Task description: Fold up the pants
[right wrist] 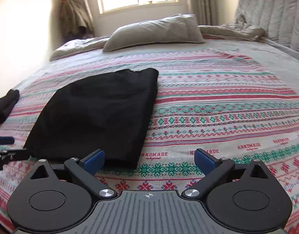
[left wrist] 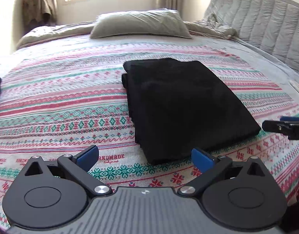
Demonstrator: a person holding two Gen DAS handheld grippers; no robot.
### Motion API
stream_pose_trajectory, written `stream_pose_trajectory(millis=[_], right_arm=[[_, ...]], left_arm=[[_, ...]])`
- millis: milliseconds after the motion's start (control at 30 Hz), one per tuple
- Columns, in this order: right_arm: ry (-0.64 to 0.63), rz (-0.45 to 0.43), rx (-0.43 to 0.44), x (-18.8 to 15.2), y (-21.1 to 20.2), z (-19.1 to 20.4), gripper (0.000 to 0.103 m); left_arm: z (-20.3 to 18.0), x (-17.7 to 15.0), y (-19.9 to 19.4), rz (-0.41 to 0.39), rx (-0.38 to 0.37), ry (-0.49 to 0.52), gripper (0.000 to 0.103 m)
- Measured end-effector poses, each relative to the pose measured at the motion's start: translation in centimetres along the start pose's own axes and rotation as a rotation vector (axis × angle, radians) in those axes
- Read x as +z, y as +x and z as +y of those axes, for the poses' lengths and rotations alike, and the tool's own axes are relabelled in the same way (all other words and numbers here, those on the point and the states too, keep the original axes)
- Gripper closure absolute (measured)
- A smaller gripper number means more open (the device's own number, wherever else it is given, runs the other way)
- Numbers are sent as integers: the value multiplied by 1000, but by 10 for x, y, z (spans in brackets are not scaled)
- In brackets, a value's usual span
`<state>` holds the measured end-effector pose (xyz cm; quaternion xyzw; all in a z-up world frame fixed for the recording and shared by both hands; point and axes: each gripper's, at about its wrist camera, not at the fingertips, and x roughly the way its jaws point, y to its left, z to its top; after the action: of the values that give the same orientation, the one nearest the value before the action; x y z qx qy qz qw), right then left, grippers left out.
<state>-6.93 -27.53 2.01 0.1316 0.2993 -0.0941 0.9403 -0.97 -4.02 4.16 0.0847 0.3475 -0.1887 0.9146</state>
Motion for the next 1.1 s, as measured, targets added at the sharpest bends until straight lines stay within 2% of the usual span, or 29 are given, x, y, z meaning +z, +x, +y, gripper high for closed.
stream_pose_trajectory(millis=[100, 267, 367, 533, 767, 1100], right_arm=[[4, 4, -24, 0, -6, 8, 0], [-24, 46, -68, -1, -8, 24, 0], [-34, 47, -64, 0, -7, 29, 0], [-58, 57, -99, -2, 1, 35, 0], [-76, 89, -88, -5, 8, 46, 0], [-90, 82, -93, -9, 9, 50, 0]], left_arm=[[-7, 1, -5, -34, 28, -48, 0], [-15, 2, 0, 23, 68, -98, 0], [-19, -2, 6, 57, 108, -92, 0], [-23, -7, 5, 38, 197, -72, 0], [-21, -8, 0, 37, 208, -86, 0], [-21, -7, -2, 24, 209, -88, 0]])
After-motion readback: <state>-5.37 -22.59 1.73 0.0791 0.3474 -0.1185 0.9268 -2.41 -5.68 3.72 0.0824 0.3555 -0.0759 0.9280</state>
